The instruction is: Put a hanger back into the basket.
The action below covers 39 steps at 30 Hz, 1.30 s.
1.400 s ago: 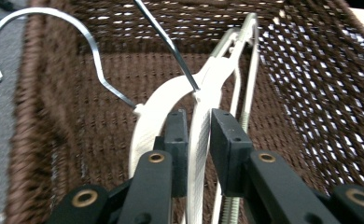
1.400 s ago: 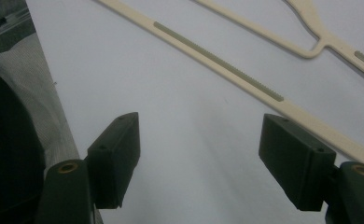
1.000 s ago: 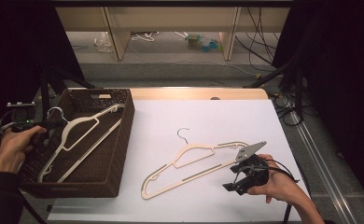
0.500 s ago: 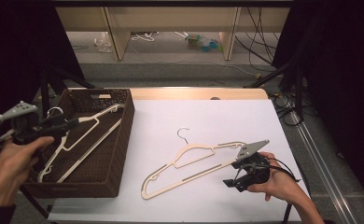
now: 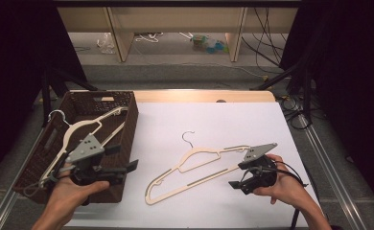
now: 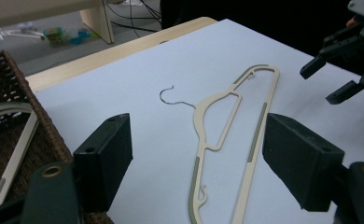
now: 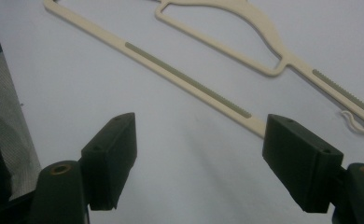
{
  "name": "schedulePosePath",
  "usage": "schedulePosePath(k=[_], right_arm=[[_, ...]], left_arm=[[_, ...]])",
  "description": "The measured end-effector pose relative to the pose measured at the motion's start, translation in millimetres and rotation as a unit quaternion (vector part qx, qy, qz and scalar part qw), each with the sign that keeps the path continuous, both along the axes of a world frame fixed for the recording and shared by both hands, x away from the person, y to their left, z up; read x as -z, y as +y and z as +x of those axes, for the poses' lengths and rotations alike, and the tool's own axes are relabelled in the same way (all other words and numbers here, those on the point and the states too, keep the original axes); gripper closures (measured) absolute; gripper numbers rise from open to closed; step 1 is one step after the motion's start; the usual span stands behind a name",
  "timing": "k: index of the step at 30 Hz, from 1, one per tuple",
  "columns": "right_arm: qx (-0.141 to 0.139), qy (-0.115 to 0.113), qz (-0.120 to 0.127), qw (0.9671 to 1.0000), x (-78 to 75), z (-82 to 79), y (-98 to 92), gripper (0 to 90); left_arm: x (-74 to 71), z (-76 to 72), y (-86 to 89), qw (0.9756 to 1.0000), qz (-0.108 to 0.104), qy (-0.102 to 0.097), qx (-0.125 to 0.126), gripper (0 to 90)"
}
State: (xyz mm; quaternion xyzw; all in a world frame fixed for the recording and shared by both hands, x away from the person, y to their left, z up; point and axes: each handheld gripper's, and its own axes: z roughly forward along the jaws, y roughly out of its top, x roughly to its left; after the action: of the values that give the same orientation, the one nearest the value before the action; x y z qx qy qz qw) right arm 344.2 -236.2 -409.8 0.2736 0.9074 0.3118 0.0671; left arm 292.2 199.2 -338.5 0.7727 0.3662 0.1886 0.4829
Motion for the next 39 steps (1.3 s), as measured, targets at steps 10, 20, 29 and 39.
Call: schedulePosePath(k=[10, 20, 29, 39], right_arm=[[0.005, -0.006, -0.001, 1.0000, 5.4, 2.0, -0.6, 27.4], [0.003, -0.001, -0.007, 1.0000, 8.9, 3.2, 0.0, 27.4], [-0.003, 0.006, -0.011, 0.9999, 11.4, 3.8, 1.5, 27.4], [-0.006, 0.001, -0.015, 0.9999, 14.6, 12.1, 5.8, 28.1]], left_arm=[[32.6, -7.6, -47.2, 0.9973, -0.021, 0.045, 0.055, 21.9], [75.2, -10.4, -55.9, 0.9977, 0.004, 0.045, 0.050, 21.3], [89.5, -13.2, -59.2, 0.9964, 0.016, 0.052, 0.065, 20.3], [96.3, -15.8, -57.5, 0.9972, 0.020, 0.044, 0.056, 20.1]])
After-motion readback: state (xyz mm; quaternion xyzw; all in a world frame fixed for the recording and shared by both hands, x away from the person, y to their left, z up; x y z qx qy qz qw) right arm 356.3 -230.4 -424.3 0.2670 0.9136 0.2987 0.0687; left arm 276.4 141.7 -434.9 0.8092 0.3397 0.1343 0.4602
